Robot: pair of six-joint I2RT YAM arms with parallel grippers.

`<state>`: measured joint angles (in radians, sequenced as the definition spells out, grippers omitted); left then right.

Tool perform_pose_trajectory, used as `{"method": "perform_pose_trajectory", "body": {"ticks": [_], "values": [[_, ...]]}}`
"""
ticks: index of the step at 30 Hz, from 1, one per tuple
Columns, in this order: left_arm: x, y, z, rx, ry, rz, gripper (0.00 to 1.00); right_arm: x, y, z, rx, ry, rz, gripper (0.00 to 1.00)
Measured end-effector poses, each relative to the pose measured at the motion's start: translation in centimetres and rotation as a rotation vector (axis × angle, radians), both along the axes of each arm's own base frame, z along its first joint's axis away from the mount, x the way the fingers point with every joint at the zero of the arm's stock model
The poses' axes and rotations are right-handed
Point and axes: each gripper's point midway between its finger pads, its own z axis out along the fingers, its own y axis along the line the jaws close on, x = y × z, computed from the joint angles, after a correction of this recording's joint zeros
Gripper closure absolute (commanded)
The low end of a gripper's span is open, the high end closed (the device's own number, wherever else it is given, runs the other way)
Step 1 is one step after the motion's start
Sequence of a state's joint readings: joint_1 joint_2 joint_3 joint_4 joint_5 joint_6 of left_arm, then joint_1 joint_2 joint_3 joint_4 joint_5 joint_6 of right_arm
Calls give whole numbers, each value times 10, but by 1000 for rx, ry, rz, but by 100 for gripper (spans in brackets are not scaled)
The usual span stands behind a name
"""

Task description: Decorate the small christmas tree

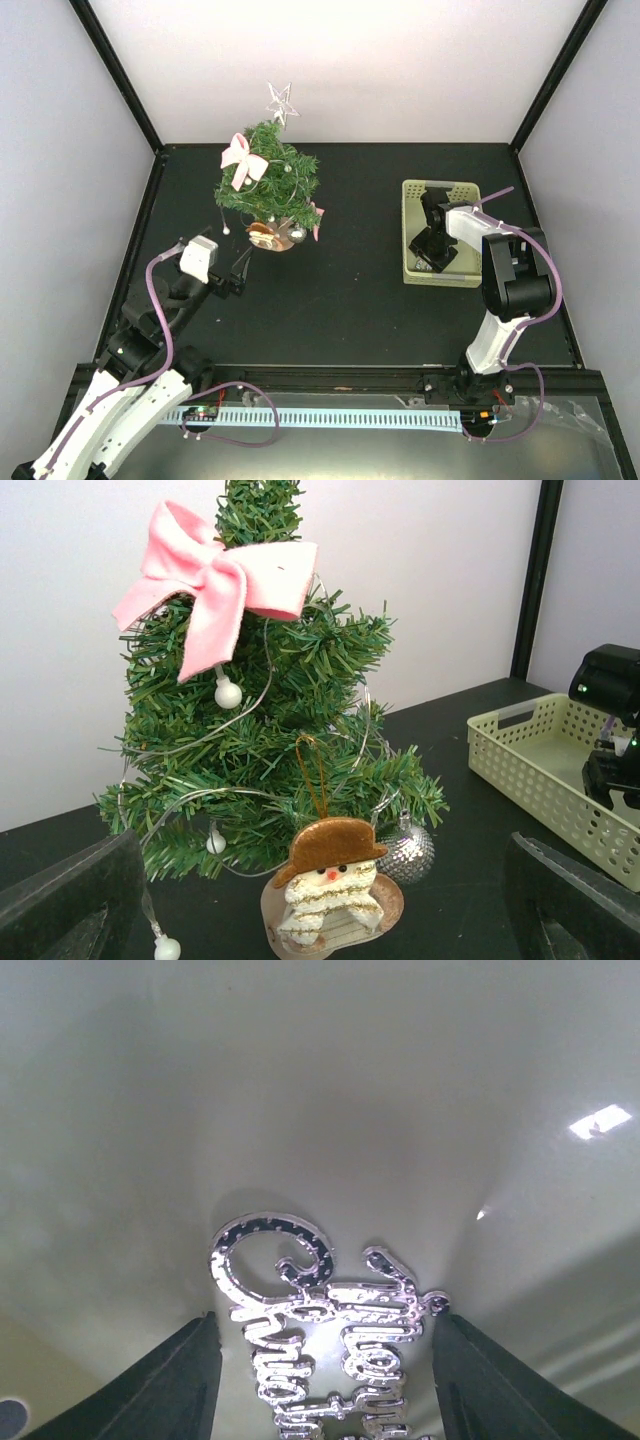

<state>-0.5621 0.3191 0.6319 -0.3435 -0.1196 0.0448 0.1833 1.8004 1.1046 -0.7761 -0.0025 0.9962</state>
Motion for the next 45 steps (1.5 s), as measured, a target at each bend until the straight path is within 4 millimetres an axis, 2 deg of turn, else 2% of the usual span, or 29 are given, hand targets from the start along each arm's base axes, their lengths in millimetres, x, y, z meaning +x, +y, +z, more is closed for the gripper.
{"method": "perform_pose_trajectory", "body": {"ticks": [5,26,29,35,39,45], "values": [[0,0,0,0,-1,0,1,5,1,0,5,-22,-5,46],[0,0,0,0,0,1,1,13,-7,6,-46,-70,12,45],[0,0,0,0,0,1,1,14,-11,11,-66,-86,20,45],[0,0,-1,2,2,0,1,25,-16,34,-102,-161,41,46],[1,0,-3,4,5,0,1,29,-18,45,-118,-197,65,42],[1,-1,-4,5,7,0,1,26,-17,41,-111,-183,92,35]]}}
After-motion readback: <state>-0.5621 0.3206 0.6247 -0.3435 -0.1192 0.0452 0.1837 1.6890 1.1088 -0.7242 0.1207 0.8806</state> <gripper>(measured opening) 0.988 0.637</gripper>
